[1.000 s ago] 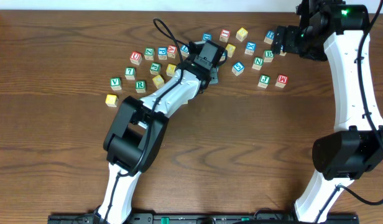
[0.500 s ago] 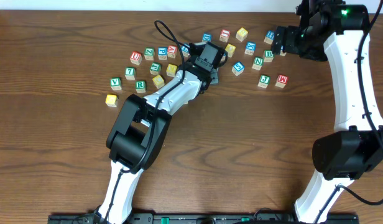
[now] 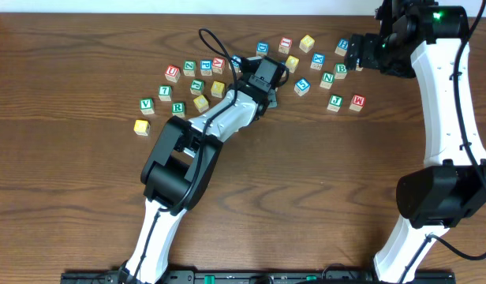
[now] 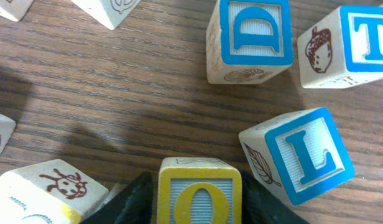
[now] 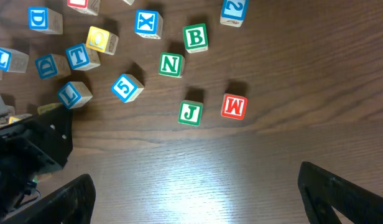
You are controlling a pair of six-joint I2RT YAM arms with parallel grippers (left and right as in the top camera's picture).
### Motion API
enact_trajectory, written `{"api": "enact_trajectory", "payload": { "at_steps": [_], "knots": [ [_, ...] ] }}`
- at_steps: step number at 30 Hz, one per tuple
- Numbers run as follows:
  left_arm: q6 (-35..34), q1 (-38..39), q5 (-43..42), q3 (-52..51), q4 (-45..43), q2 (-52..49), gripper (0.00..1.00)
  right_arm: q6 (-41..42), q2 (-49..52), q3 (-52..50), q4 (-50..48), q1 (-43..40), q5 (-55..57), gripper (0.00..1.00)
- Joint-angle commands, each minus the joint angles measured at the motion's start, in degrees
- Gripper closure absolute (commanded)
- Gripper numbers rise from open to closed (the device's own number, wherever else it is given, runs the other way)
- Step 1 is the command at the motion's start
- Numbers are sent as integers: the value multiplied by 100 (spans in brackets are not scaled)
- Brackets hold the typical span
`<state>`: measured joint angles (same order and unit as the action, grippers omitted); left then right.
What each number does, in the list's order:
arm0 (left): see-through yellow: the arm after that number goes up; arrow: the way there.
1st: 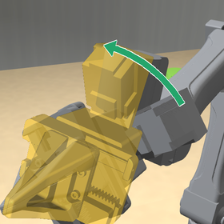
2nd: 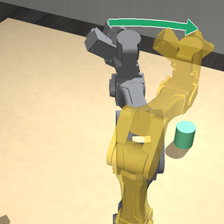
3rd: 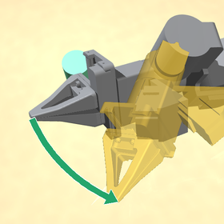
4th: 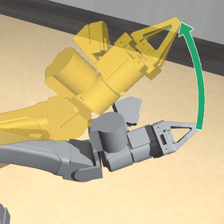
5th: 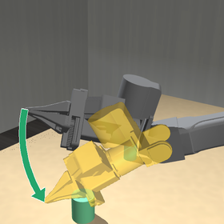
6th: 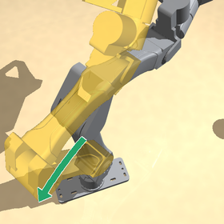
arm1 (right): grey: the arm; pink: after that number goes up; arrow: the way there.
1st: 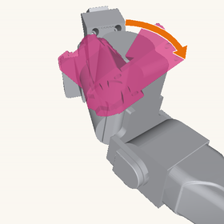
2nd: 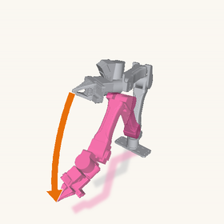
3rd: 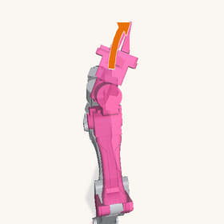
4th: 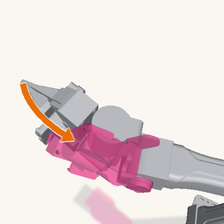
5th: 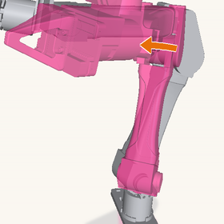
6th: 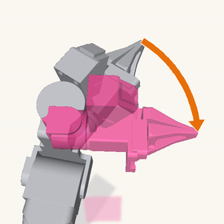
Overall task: Spell out ROBOT
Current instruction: 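Carry the O block and set it right of the R block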
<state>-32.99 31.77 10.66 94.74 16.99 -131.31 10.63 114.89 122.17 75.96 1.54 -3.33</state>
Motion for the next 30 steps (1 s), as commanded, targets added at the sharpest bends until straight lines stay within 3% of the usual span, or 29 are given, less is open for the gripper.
{"api": "enact_trajectory", "payload": {
  "at_steps": [1, 5, 19, 27, 30],
  "knots": [
    [17, -68, 61, 114, 2, -85, 59, -63, 74, 24, 11, 0, 44, 1],
    [192, -68, 59, 114, 4, 35, 64, -63, 74, 24, 13, 0, 44, 1],
    [337, -68, 55, 114, 448, 562, 65, -63, 74, 24, 11, 0, 42, 1],
    [332, 26, 0, 114, 1392, 833, 65, -63, 74, 24, 11, 2, 42, 1],
    [326, 94, -446, 114, 1845, 852, 65, -63, 74, 24, 13, 0, 42, 1]
  ]
}}
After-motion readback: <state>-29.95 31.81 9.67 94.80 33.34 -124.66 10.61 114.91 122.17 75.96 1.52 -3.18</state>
